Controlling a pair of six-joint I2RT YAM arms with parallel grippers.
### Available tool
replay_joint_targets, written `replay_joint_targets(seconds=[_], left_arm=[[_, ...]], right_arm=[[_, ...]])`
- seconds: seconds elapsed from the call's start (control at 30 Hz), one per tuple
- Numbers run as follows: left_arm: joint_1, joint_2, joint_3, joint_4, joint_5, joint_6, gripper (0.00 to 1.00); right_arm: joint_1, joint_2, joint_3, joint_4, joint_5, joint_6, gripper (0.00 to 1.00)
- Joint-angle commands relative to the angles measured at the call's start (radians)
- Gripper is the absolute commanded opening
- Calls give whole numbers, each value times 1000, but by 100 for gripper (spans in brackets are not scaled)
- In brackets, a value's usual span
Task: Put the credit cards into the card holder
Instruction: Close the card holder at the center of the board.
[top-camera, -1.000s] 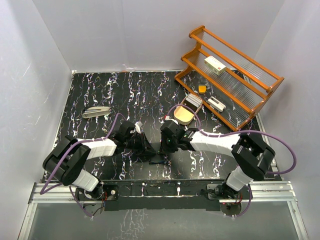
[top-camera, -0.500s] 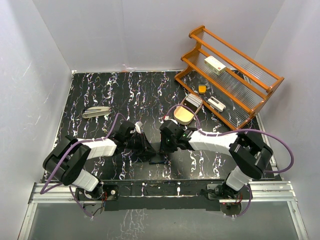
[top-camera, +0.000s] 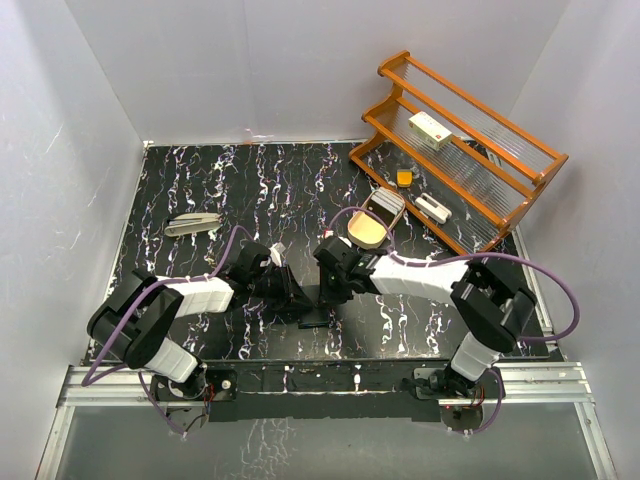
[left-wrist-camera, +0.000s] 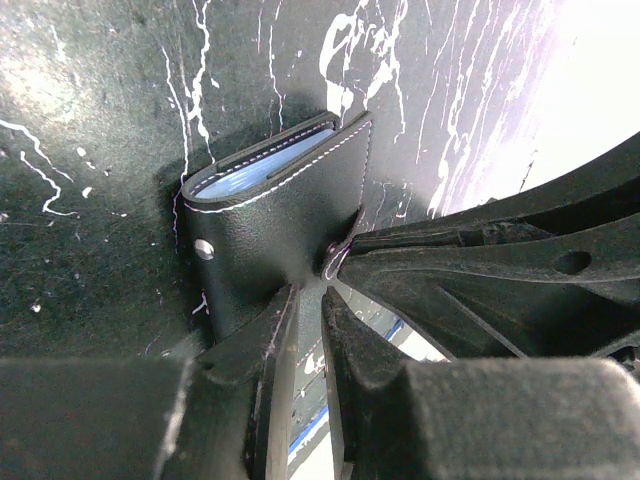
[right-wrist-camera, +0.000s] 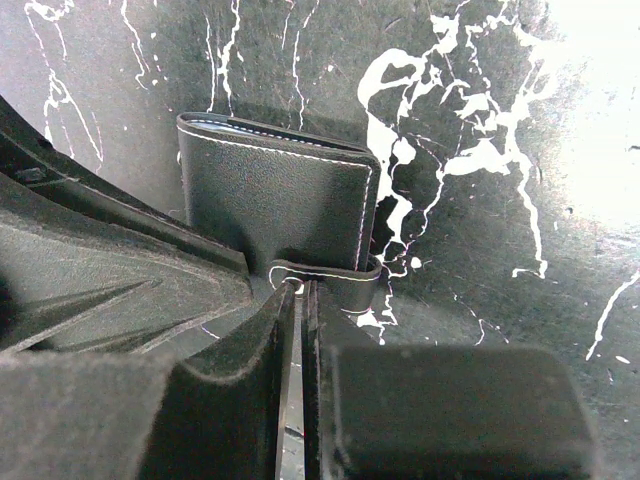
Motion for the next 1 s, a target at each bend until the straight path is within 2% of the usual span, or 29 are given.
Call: replay_joint_targets(seconds=[0.0, 0.5, 0.77, 0.97], left_arm=[[-14, 36, -26, -21, -58, 21, 16], [-14, 37, -36, -37, -87, 35, 15], [-14, -9, 11, -136, -118, 71, 15], [-14, -9, 30, -148, -118, 59, 15]], right_arm=[[5, 83, 47, -74, 39, -22, 5], [-17, 282, 107, -177, -4, -120, 5], [-57, 394, 139, -209, -34, -214, 5], [-66, 389, 145, -212, -39, -266, 5]])
